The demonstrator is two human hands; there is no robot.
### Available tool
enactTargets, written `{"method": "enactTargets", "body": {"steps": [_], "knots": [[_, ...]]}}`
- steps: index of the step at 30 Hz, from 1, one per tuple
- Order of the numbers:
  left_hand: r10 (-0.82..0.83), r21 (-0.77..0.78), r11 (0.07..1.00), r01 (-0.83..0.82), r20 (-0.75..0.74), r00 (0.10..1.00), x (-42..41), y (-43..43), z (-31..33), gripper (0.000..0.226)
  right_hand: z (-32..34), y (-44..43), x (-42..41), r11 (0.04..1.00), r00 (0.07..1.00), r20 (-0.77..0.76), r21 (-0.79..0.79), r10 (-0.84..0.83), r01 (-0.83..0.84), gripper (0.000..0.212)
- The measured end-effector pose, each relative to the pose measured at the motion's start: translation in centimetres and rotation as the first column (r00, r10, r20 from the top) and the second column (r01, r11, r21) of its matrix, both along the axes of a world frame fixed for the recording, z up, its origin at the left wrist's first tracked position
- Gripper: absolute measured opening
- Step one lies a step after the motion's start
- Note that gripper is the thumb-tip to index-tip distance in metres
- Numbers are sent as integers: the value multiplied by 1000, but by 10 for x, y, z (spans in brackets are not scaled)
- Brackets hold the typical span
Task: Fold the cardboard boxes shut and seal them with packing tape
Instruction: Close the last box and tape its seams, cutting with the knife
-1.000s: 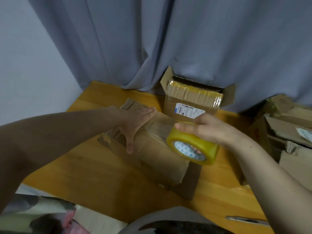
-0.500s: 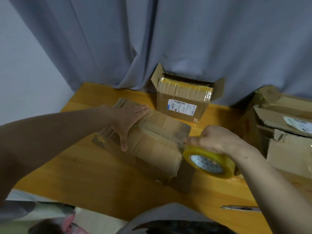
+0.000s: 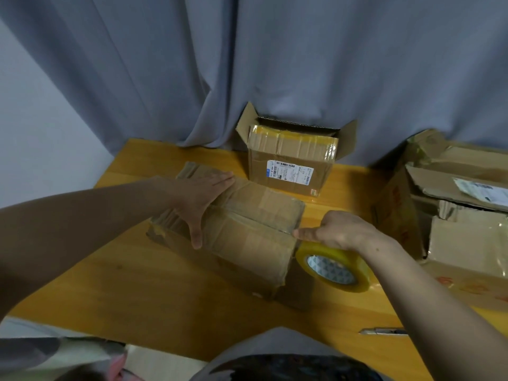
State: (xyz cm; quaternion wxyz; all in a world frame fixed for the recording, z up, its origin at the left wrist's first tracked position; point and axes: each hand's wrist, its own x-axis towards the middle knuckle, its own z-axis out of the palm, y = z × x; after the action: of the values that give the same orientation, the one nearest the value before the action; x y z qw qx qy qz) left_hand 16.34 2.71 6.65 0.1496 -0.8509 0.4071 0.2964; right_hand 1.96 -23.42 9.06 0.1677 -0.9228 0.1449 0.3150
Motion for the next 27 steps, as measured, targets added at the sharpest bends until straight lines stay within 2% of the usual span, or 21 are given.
{"method": "enactTargets", "body": {"steps": [5,9,12,16,18,20,21,24,26,27], "knots": [[10,75,997,-9,-10,1000,0,4,1,169,-16,-4,2,999,1000,-16,53,-5,6,70],[92,-11,996,-91,95,991,-6,3,3,168,-28,-8,2,994,999,-30,110,-19,23,70],[96,-25,995,-94,116,989,-12,1,9,159,-34,-11,-3,971,998,-30,229,-60,65,68],[56,97,993,-62,63,996,-13,-1,18,159,-39,-13,-6,939,996,-12,333,-87,86,64],[147,108,984,-143,-32,989,-23,-5,23,150,-40,-12,-4,940,997,-6,333,-78,76,61],[246,-31,967,-254,-151,957,-49,-23,18,124,-39,-11,-3,942,997,6,328,-74,68,58],[240,-122,957,-262,-166,956,-69,-36,10,108,-39,-11,-1,939,997,6,335,-77,70,56],[199,-370,912,-176,25,980,-129,-72,-21,69,-44,-12,-1,930,996,-11,358,-85,83,55],[230,-439,885,-154,124,965,-135,-76,-33,62,-46,-14,0,934,996,-12,347,-88,87,59],[264,-461,869,-179,126,956,-128,-69,-33,62,-47,-15,2,931,995,-20,352,-93,94,61]]}}
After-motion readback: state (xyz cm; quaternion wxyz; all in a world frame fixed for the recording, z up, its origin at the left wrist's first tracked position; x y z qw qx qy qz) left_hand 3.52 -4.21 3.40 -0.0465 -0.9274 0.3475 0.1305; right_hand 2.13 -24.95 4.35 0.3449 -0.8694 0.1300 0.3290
